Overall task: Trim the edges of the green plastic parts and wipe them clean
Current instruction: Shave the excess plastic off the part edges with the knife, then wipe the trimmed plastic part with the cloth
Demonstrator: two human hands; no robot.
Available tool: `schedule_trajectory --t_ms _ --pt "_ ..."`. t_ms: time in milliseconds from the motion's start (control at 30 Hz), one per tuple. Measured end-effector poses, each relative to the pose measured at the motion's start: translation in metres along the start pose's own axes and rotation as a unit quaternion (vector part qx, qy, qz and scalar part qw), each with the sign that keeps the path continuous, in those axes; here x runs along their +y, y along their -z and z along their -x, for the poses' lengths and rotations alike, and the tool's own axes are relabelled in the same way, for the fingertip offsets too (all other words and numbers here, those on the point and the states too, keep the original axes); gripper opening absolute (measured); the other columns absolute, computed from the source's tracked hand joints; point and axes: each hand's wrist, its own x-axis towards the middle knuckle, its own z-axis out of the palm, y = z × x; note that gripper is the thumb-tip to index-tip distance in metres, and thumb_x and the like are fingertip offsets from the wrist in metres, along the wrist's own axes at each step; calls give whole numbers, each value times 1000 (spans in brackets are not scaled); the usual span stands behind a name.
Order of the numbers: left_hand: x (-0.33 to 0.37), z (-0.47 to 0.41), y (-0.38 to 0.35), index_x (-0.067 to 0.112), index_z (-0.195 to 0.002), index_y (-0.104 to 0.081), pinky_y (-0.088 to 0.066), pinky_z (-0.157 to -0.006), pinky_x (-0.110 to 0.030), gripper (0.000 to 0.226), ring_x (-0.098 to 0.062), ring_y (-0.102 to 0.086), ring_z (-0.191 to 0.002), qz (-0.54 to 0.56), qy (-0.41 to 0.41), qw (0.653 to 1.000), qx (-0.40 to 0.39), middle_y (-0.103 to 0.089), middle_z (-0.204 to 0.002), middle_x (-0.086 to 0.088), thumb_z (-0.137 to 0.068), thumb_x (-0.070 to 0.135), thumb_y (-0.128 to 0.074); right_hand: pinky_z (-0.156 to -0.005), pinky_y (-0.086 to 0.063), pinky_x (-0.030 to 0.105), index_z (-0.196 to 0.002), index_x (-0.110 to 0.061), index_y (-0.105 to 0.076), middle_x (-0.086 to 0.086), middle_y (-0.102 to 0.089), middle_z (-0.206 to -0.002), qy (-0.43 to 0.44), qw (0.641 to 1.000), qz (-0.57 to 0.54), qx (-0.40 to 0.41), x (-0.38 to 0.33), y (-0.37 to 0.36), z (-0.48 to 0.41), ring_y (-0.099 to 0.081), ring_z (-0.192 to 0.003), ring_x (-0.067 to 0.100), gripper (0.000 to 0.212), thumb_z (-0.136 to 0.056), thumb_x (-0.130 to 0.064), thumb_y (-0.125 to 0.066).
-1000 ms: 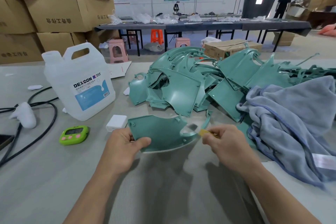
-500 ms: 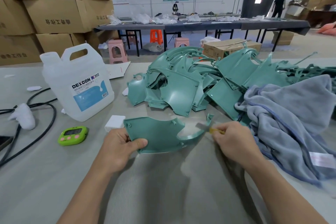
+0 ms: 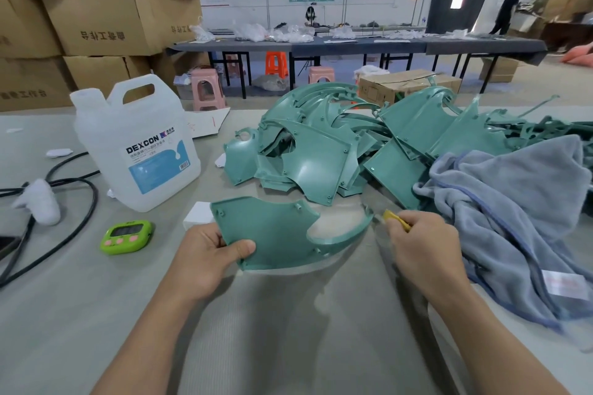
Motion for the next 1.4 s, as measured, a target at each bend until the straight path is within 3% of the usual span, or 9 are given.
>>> schedule_trajectory --t_ms 200,367,533,700,933,1067,1167,1233,1400 --pt "2 2 -1 8 -99 -75 -57 -54 -24 24 -17 -76 -73 189 104 971 100 -79 -95 -11 -75 11 -70 -59 -49 41 -64 -4 -63 13 -62 -56 -114 978 -174 19 -2 7 2 -53 -54 26 39 -92 -30 -58" --pt "11 4 -1 14 -116 -69 -60 -60 -26 24 -16 -76 -91 322 130 928 131 -77 -111 -5 -94 11 -59 -57 -45 32 -64 -8 -64 5 -61 -51 -72 994 -13 -83 -17 2 20 -60 -56 24 44 -93 -41 -59" --pt "15 5 -11 10 -121 -66 -61 -61 -30 24 -21 -76 -95 382 163 896 158 -76 -113 -9 -102 17 -52 -68 -30 32 -77 -30 -63 -16 -54 -69 86 987 0 138 -34 12 33 -46 -86 17 15 -92 -29 -64" --pt "13 6 -20 11 -127 -65 -63 -78 -39 31 -23 -73 -106 383 187 894 139 -74 -118 -8 -104 25 -50 -88 -37 33 -87 -22 -71 -9 -66 -87 163 970 -24 177 -42 17 36 -51 -100 20 6 -88 -16 -69" --pt "15 7 -22 11 -121 -69 -57 -79 -39 38 -23 -75 -98 354 183 905 151 -75 -114 -9 -104 39 -49 -115 -30 54 -143 -22 -37 22 -36 -152 -70 971 198 115 24 85 -12 -30 -141 40 84 -78 -63 -68" --pt "19 8 -29 8 -116 -71 -61 -69 -34 42 -22 -76 -89 352 206 901 146 -77 -108 -10 -105 40 -46 -99 -46 52 -144 -11 -40 29 -62 -125 -138 971 198 -9 37 81 -6 -59 -114 45 75 -85 -48 -69" --pt "22 12 -33 7 -115 -74 -58 -85 -40 38 -24 -74 -93 335 215 911 107 -75 -113 -12 -104 34 -50 -85 -45 49 -103 -13 -63 21 -67 -81 -71 972 199 105 28 83 3 -63 -84 42 26 -94 -34 -52" --pt "24 13 -32 8 -117 -74 -59 -85 -40 39 -26 -74 -94 333 223 912 86 -75 -115 -12 -104 35 -49 -83 -42 46 -77 -20 -56 7 -57 -64 32 960 193 199 2 89 13 -59 -75 37 26 -88 -42 -47" --pt "28 14 -31 7 -108 -75 -64 -66 -41 39 -26 -75 -77 341 269 898 70 -77 -102 -13 -103 36 -49 -89 -29 41 -80 -27 -65 -6 -61 -73 239 926 154 250 -89 85 56 -51 -86 26 21 -79 -44 -53"
